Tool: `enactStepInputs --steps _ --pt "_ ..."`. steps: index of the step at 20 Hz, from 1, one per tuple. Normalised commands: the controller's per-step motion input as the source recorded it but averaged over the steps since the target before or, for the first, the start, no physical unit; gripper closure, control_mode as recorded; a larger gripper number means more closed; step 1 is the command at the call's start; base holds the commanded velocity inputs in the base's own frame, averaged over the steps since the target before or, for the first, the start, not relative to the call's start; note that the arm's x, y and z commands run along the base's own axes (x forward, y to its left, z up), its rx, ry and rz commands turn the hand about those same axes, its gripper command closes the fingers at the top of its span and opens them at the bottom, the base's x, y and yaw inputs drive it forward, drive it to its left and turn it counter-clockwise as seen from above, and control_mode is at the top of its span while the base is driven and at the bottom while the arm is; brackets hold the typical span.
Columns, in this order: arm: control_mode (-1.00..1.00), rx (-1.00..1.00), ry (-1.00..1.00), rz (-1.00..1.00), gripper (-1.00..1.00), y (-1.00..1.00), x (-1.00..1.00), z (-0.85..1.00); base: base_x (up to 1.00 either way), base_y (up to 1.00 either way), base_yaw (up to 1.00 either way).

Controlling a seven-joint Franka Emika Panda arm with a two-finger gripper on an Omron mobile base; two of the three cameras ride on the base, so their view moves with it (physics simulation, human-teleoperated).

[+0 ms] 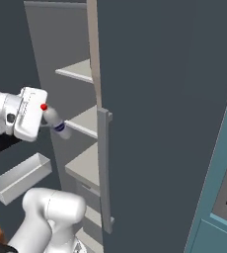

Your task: Take the bottled waters from the counter and place them in the freezer to freeze. Close the freezer door after placing the bottles.

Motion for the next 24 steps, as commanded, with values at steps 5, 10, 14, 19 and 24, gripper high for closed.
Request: enactStepInputs --steps 5,10,14,19,24 --pt "-1.00 -0.14 0.11 0.01 1.00 0.00 0.18 0.67 0.00 0.00 0.00" --pt "-1.00 0.00 0.31 0.03 1.00 -0.04 0.26 0.70 0.00 0.00 0.00" --pt "-1.00 0.00 0.42 0.08 1.00 -0.01 0.43 0.57 0.00 0.00 0.00" --pt "-1.00 0.00 0.30 0.15 1.00 0.00 0.31 0.35 0.00 0.00 0.00" --pt "-1.00 -0.02 -0.12 0.02 1.00 -0.15 -0.08 -0.05 0.00 0.00 0.00"
